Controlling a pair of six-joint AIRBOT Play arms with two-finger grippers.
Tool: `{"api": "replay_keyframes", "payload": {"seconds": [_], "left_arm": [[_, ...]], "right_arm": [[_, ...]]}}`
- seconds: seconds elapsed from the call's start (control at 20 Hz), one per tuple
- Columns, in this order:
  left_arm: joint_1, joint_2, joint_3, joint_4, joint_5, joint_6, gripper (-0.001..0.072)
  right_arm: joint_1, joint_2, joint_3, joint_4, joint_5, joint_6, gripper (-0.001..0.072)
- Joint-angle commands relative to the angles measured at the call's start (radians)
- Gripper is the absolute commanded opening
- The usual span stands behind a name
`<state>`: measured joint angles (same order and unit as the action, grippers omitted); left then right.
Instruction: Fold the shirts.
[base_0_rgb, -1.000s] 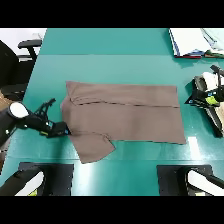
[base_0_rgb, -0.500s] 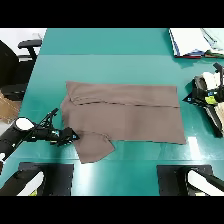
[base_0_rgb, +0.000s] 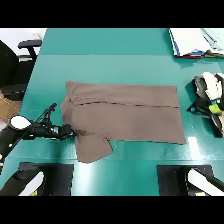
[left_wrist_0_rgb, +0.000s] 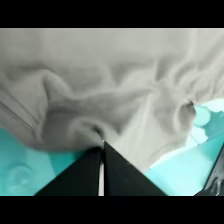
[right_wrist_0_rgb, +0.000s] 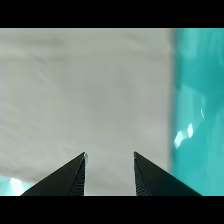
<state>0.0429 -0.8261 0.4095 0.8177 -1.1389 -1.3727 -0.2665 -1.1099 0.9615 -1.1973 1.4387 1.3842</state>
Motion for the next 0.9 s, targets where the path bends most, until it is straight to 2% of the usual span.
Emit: {"api": "replay_keyframes", "payload": {"seconds": [0.0, 0.15, 0.3, 0.35, 0.4, 0.45, 0.65, 0.75, 0.85], "left_arm": [[0.0, 0.085, 0.045, 0.066, -0.059, -0.026, 0.0023], [0.0, 0.107, 0.051, 0.065, -0.074, -0.026, 0.0023], [0.0, 0.107, 0.051, 0.065, -0.074, -0.025, 0.0024], [0.0, 0.107, 0.051, 0.065, -0.074, -0.024, 0.0024], [0.0, 0.107, 0.051, 0.066, -0.074, -0.022, 0.0024], [0.0, 0.107, 0.051, 0.066, -0.076, -0.022, 0.0025], [0.0, 0.115, 0.051, 0.079, -0.17, -0.022, 0.0022], [0.0, 0.175, 0.052, 0.126, -0.22, -0.045, 0.0022], [0.0, 0.272, 0.052, 0.175, -0.284, -0.106, 0.0022]], "right_arm": [[-0.161, 0.034, -0.172, -0.115, 0.061, -0.005, 0.0577], [-0.293, 0.018, -0.328, -0.055, 0.055, -0.005, 0.0572], [-0.288, -0.029, -0.417, 0.056, -0.011, -0.006, 0.0548], [-0.263, -0.044, -0.427, 0.075, -0.042, -0.007, 0.0458], [-0.23, -0.057, -0.428, 0.082, -0.071, -0.007, 0.0399], [-0.193, -0.065, -0.422, 0.08, -0.091, -0.006, 0.0373], [-0.077, -0.009, -0.352, 0.062, -0.093, -0.006, 0.0016], [-0.056, 0.063, -0.314, 0.014, -0.053, -0.005, 0.0014], [-0.054, 0.149, -0.285, -0.053, 0.032, -0.006, 0.0014]]}}
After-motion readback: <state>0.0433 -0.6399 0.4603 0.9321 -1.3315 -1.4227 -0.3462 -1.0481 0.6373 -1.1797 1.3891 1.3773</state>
